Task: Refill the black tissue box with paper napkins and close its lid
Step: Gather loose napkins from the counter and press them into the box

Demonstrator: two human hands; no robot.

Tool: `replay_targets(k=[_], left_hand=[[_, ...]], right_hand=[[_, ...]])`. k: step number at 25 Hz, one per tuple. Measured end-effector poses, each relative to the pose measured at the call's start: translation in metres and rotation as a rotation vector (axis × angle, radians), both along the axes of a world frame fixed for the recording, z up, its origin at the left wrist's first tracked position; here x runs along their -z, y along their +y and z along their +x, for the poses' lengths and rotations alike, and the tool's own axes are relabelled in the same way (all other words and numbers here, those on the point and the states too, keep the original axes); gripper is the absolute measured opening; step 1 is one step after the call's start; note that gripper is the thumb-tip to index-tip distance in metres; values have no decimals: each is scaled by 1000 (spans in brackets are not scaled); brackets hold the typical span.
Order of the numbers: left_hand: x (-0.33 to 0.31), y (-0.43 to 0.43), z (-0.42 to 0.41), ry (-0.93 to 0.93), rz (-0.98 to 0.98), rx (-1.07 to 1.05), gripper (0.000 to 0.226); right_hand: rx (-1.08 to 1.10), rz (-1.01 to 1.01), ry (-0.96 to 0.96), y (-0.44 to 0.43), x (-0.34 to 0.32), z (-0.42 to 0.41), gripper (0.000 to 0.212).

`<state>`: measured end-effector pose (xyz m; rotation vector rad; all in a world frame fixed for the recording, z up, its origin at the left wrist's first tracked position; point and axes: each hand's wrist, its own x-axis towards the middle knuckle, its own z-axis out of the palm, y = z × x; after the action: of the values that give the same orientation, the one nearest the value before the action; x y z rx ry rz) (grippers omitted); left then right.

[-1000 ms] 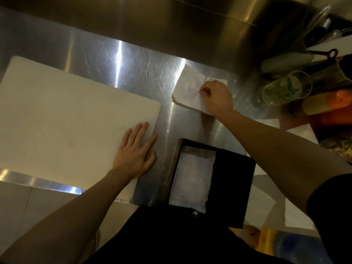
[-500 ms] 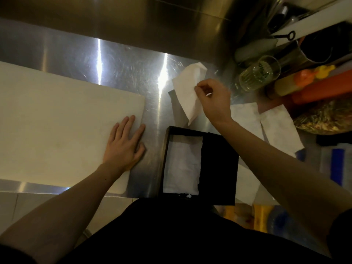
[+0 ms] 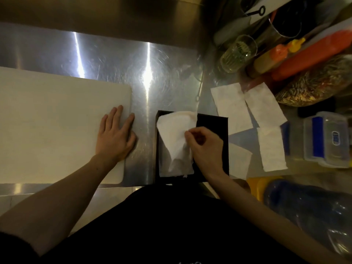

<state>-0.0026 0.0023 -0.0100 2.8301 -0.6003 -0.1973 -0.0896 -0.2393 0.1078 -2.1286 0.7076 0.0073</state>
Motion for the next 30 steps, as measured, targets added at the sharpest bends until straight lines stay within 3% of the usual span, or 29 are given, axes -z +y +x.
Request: replay_targets(k=[10, 14, 16, 21, 30], left_hand=[[3, 1, 0, -15, -10, 12, 57], [3, 0, 0, -25, -18, 11, 57], [3, 1, 0, -25, -20, 18, 57], [3, 1, 0, -18, -19, 10, 57], [3, 0, -1, -19, -12, 8, 57]], right_hand=[[-167, -206, 174, 20, 25, -21, 28], [-336, -544, -15, 28, 20, -14, 35], [-459, -637, 28, 35, 26, -7, 40], [-720, -589, 365, 45, 54, -5, 61], [-778, -576, 504, 46, 86, -7, 71]])
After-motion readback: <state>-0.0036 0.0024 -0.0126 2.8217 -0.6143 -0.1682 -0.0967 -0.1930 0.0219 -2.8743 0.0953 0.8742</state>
